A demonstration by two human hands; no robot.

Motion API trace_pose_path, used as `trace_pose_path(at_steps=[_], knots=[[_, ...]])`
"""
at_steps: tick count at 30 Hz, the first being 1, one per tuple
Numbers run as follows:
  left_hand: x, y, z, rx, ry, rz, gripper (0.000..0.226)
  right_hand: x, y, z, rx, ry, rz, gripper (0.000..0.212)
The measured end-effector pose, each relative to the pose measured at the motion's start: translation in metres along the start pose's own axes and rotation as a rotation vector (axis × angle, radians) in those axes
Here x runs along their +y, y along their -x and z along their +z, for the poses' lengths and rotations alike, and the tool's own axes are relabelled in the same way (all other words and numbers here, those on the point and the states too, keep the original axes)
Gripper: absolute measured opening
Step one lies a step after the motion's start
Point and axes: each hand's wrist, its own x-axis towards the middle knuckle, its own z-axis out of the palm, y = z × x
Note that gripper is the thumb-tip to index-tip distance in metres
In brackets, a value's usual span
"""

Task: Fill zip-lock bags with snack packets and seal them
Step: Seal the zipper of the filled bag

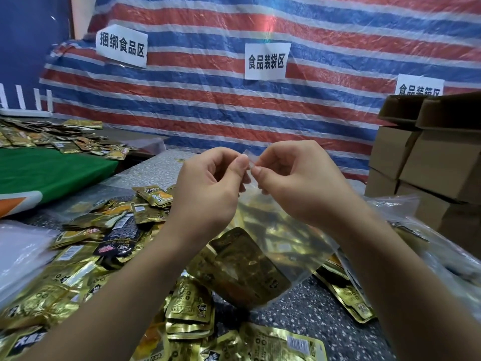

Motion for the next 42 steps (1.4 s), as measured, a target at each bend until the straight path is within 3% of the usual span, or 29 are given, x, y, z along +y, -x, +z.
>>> trace_pose_path(at_steps=[8,19,33,42], knots=[[0.002,0.000,-0.001,-0.085,0.025,-0.026,0.019,0.000,0.001,-0.003,0.001,-0.011,0.022,0.015],[0.007,0.004,-0.002,0.181,-0.084,0.081,0.019,0.005,0.006,-0.001,-0.001,0.143,-0.002,0.019],[0.004,-0.001,-0.012,0.251,-0.096,0.087,0.019,0.049,0.039,-0.023,-0.024,0.148,0.025,0.022],[0.000,-0.001,-0.010,0.229,-0.118,0.108,0.019,0.066,0.052,-0.027,-0.008,0.208,-0.156,0.024]])
